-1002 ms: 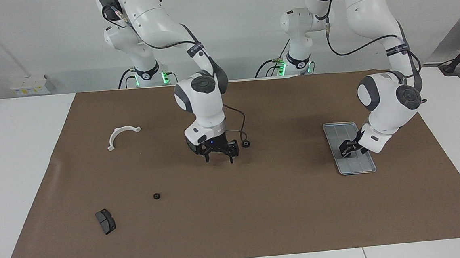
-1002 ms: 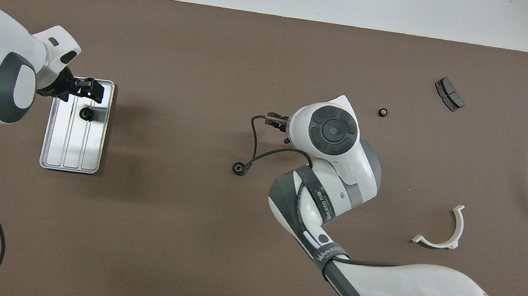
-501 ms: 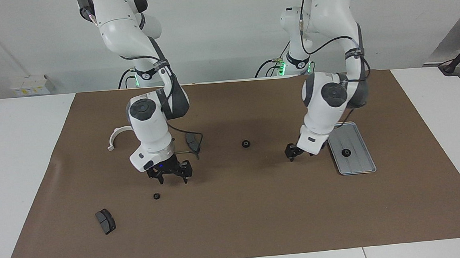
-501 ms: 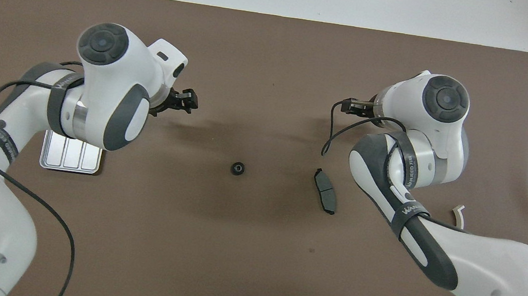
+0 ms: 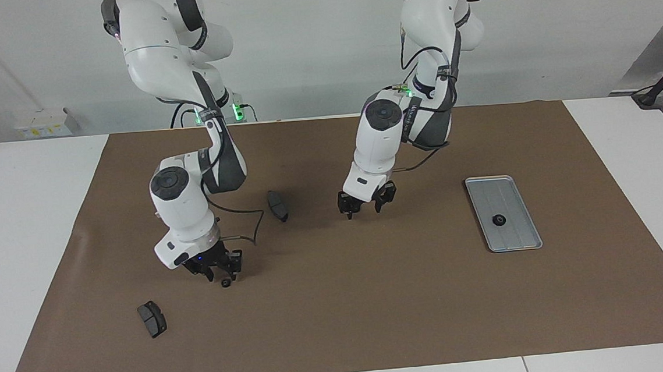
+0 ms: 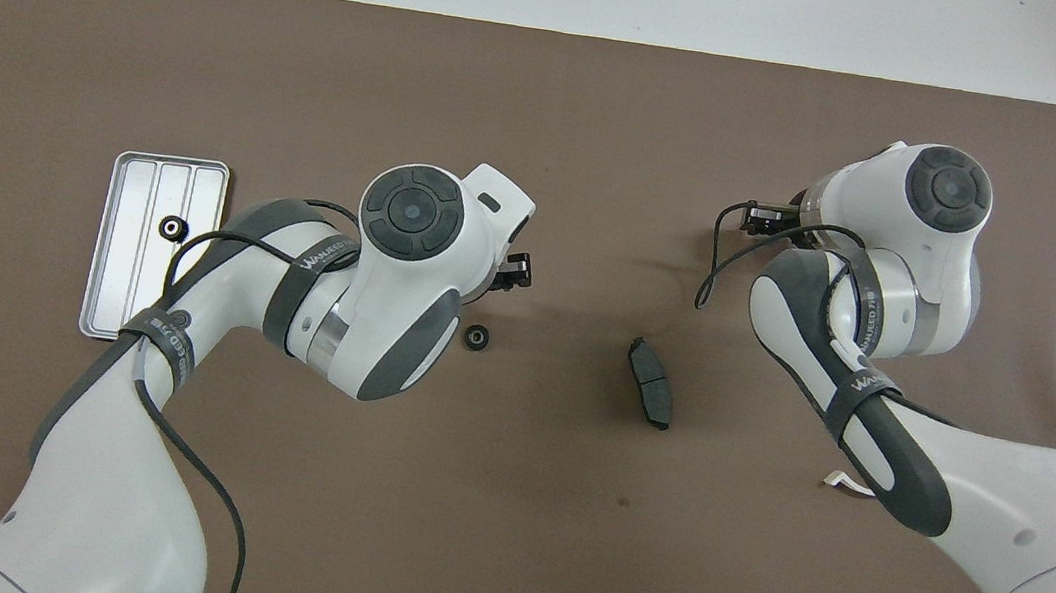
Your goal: Pick bearing gear from pile to tray
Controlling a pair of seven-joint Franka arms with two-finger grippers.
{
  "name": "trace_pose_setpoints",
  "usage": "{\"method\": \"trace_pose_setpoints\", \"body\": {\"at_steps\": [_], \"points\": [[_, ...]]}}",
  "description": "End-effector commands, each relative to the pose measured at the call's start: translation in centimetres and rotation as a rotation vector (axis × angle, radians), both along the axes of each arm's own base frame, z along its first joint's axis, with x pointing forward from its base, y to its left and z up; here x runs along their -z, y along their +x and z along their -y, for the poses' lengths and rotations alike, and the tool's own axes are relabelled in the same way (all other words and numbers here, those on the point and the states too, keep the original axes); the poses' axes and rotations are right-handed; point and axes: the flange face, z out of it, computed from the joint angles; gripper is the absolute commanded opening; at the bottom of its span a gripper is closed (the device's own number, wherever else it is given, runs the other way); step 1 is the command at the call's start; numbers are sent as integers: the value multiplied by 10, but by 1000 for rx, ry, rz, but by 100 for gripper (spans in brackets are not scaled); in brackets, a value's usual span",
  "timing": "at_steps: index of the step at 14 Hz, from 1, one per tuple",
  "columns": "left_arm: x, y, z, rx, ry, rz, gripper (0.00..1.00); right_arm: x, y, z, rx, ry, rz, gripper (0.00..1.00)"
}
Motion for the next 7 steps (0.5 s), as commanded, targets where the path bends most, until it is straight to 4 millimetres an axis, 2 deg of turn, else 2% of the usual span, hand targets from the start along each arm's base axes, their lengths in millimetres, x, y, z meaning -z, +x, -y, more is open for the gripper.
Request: {"method": "trace_pose_setpoints", "body": {"at_steps": [1,2,4,6,7], "points": [[14,-12,-8,20,12,-10,80,7,11,-1,-15,25,4,54],[20,-15,-10,26,15,-13,79,7,12,-2,-13,26,5,51],[25,-22,-10,31,17,-15,79,7,11,-3,-13,27,5,25],[29,-29,-12,38,21,-21,79,-1,15,-8,-13,31,21,2],[30,-30,-12,39,18,-16,79,-8,17,-14,-12,40,31,0]]}}
